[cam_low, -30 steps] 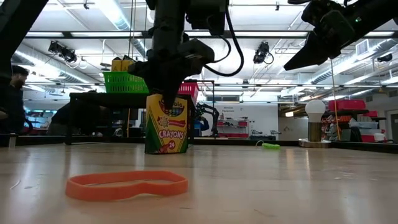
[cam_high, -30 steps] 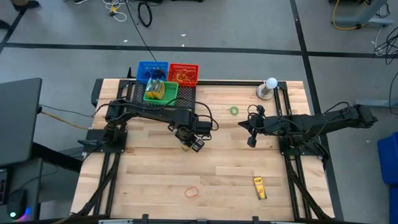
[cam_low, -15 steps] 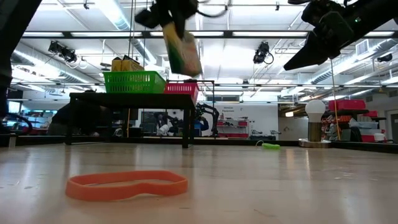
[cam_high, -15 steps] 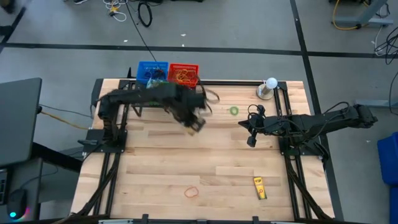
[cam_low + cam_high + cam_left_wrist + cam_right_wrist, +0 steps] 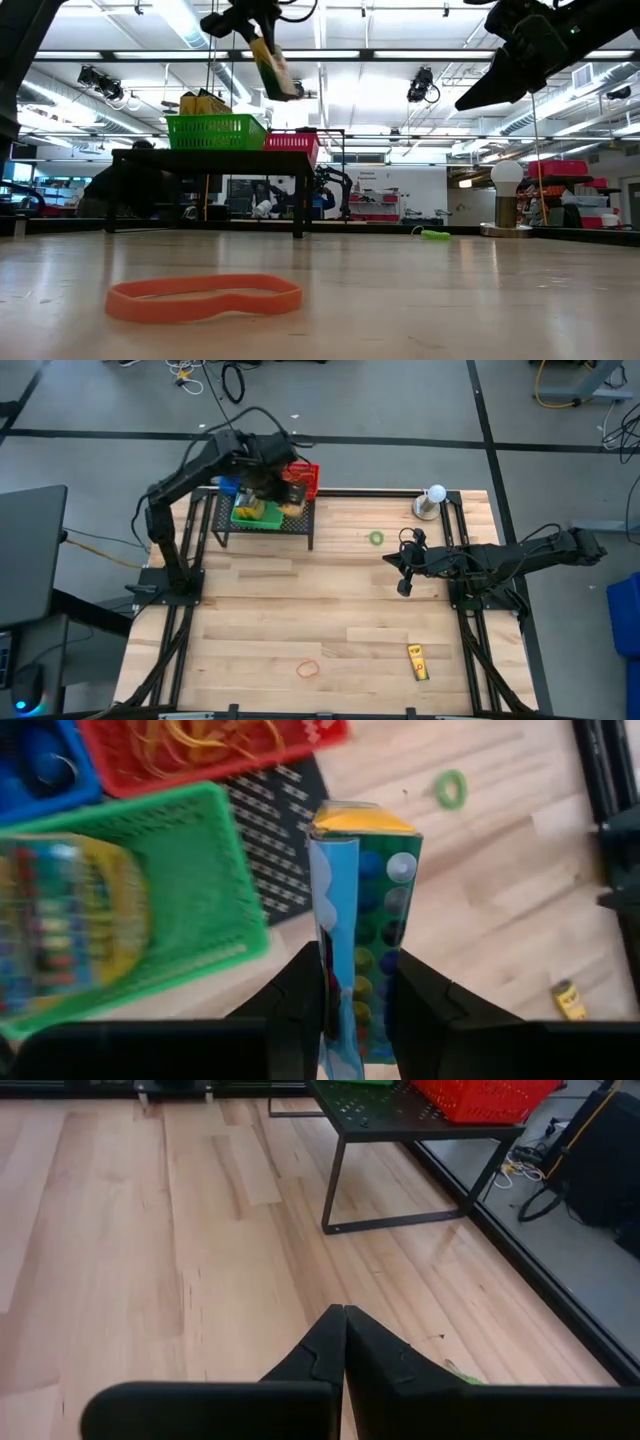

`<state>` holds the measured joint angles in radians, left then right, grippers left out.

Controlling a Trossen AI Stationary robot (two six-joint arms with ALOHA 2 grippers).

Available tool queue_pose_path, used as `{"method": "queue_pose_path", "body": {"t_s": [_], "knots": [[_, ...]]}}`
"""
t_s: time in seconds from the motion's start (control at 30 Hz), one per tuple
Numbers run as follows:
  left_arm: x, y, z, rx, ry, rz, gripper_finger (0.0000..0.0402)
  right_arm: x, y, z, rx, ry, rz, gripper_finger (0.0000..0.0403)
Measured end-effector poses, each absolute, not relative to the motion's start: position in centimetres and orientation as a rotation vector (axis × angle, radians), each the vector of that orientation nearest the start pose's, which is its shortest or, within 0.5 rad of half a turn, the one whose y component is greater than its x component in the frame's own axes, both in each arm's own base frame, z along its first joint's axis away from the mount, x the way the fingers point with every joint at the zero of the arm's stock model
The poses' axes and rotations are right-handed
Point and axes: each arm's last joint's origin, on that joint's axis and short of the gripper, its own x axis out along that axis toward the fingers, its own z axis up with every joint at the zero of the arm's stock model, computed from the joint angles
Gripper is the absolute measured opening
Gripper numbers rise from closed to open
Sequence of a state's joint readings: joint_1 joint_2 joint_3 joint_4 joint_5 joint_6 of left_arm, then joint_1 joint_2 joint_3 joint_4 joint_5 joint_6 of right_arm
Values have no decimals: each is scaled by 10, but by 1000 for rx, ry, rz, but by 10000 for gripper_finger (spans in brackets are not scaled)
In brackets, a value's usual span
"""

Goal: Pick & Place Office Desk Supplies
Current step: Put the crayon box into the the green bin

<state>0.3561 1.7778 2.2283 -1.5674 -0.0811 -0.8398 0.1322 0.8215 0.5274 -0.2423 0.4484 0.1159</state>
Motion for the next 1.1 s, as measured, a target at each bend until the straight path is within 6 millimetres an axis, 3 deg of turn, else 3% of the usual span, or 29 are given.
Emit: {"method": "queue_pose_path", "body": {"t_s": [0.37,0.6,0.77,1.1], "knots": [[258,131,453,-851,825,881,86,173,10,235,-39,495,-338,11],[237,126,425,-880,955,929,86,173,10,236,-44,489,-355,11],[223,128,415,-927,980,947,86,174,10,237,-42,474,-363,11],[234,153,397,-967,1041,985,86,176,10,241,-45,433,-357,11]]}}
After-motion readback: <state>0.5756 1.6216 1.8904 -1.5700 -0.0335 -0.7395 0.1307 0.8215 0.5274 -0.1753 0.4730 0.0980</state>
